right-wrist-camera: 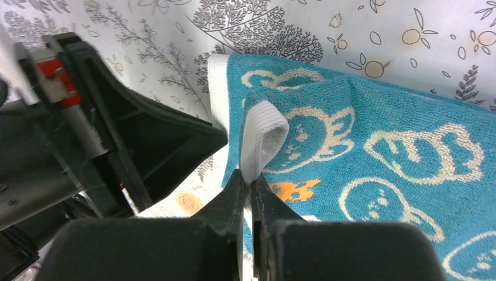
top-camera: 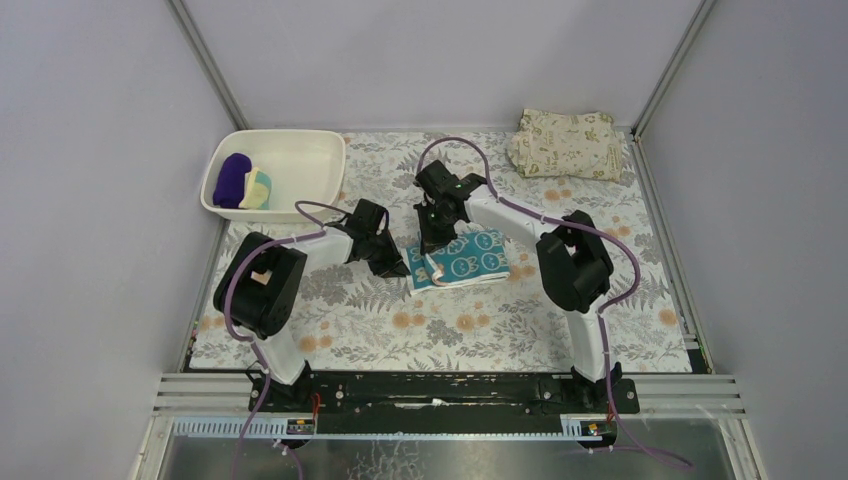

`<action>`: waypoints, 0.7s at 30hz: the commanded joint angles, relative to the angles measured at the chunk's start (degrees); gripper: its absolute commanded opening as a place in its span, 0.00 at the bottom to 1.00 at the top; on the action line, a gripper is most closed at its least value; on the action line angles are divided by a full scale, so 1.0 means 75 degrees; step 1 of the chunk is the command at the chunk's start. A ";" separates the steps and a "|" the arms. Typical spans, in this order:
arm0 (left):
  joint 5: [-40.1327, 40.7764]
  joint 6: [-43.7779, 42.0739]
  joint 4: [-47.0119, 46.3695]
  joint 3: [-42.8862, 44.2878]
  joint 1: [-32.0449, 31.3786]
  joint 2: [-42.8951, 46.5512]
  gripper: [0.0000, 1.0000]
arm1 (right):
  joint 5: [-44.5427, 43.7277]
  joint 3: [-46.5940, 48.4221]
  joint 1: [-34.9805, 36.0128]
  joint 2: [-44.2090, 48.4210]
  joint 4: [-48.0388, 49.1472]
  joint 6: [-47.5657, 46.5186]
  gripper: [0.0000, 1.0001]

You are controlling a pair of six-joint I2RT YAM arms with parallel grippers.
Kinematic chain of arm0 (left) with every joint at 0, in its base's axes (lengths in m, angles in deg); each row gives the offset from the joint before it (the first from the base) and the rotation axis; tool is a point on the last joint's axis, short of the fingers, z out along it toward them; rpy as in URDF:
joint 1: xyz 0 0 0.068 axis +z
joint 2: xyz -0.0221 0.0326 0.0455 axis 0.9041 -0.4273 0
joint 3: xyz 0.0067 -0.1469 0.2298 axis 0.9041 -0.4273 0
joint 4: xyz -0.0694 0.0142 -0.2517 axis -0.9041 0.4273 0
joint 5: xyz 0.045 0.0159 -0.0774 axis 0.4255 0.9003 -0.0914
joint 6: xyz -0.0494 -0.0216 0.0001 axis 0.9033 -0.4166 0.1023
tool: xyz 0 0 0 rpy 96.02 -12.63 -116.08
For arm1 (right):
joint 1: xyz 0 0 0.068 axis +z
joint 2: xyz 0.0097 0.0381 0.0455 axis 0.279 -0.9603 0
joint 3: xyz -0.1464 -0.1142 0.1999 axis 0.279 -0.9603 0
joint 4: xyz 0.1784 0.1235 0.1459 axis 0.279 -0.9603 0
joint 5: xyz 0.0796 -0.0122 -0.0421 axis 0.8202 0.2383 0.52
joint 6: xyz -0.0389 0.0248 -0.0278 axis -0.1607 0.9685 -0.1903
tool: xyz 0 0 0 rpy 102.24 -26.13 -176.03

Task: Roll the towels
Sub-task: Fold the towel at the center of the board.

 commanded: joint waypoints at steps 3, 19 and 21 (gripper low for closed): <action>0.0811 -0.0197 0.0498 0.0075 -0.0050 0.0137 0.15 | 0.0017 -0.0009 0.0138 -0.0297 0.0203 0.0174 0.14; 0.2023 -0.0026 0.1537 -0.0270 -0.0049 0.1704 0.36 | 0.0180 -0.0881 0.0081 0.1546 0.0633 -0.0481 0.60; 0.1957 -0.0041 0.1586 -0.0239 -0.0065 0.1855 0.40 | 0.0041 -0.1409 -0.0059 0.1955 0.0839 -0.0601 0.62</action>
